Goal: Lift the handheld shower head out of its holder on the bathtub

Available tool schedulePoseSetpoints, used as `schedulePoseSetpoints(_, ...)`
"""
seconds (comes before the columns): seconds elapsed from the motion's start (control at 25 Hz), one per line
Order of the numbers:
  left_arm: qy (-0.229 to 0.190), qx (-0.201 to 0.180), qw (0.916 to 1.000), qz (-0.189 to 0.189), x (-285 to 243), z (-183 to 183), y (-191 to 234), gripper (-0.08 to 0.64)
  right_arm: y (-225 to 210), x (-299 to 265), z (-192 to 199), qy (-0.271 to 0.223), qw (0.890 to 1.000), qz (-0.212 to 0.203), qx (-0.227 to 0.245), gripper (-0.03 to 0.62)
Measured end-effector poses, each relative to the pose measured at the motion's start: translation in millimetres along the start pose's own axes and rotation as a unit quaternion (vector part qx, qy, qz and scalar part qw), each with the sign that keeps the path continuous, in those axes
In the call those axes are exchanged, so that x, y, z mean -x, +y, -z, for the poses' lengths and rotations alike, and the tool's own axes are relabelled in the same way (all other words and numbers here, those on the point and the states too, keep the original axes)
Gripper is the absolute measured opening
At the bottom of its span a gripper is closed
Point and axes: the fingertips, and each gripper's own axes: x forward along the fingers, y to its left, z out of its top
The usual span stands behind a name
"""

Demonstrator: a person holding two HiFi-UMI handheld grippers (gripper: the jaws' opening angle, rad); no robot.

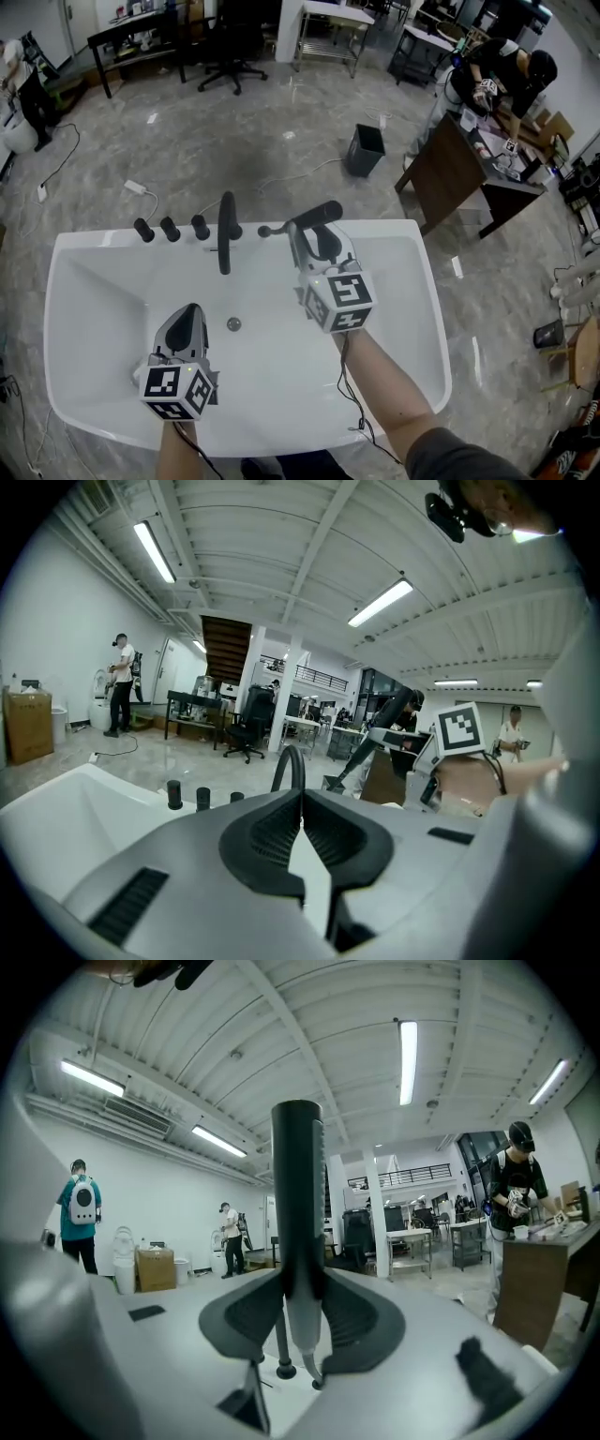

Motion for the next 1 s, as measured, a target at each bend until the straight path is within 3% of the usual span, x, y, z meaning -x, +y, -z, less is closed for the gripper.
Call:
schedulePoseSetpoints(0.52,-0.021,-0.023,0.9988,0.039,131.2,-13.1,-34.0,0.017,58.4,148.5,-76.6,-0.051,0.998,0.043,0.008,0.135)
schedulePoseSetpoints(1.0,-0.038,-0.035,0.9962,0.070,242.5,-15.3,-34.5,0.017,138.8,268.0,-105.8,-0.076,0.995,0.069,0.011,0.135)
